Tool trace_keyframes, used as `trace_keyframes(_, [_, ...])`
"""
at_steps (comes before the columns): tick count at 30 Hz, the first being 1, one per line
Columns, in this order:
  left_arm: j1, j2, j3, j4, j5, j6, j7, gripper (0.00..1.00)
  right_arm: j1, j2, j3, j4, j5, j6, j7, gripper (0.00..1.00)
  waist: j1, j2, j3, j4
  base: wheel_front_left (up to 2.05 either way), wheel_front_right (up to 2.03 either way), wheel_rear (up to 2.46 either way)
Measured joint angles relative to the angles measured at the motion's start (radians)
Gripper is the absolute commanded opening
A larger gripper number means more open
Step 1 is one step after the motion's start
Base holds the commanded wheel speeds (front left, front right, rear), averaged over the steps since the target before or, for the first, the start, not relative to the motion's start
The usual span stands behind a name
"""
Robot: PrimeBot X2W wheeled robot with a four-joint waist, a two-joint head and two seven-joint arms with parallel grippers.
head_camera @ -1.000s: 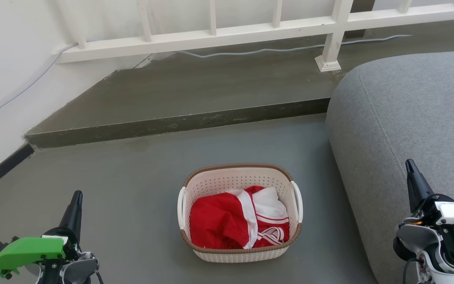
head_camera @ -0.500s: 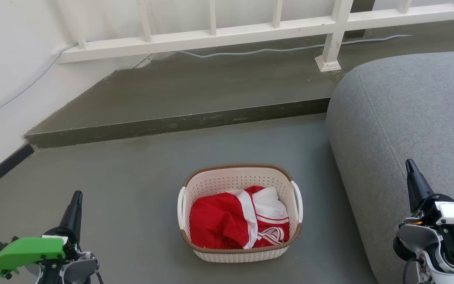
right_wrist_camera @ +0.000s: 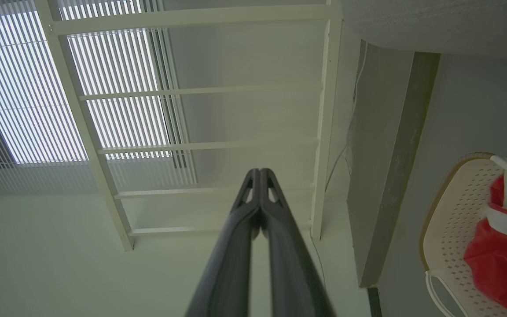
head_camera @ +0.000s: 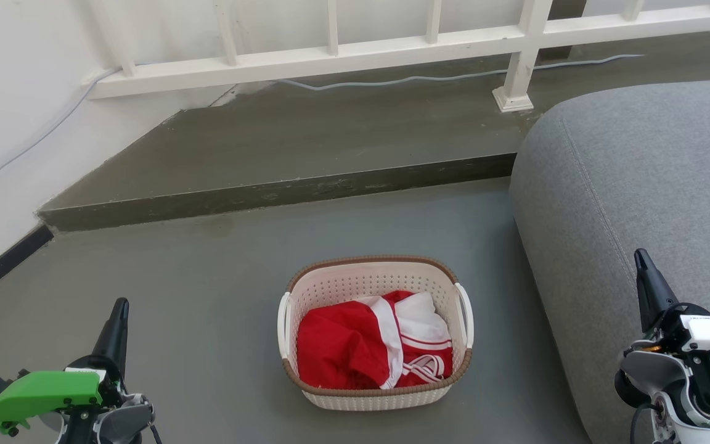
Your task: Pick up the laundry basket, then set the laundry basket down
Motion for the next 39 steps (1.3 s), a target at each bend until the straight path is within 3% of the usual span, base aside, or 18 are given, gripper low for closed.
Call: trace_keyframes(39, [0.0, 0.0, 0.001, 0.0, 0.0, 0.0, 0.004, 0.0, 0.0, 0.0, 0.0, -0.001, 0.0, 0.0, 0.0, 0.0, 0.0, 0.0, 0.0, 0.0, 0.0, 0.0, 0.0])
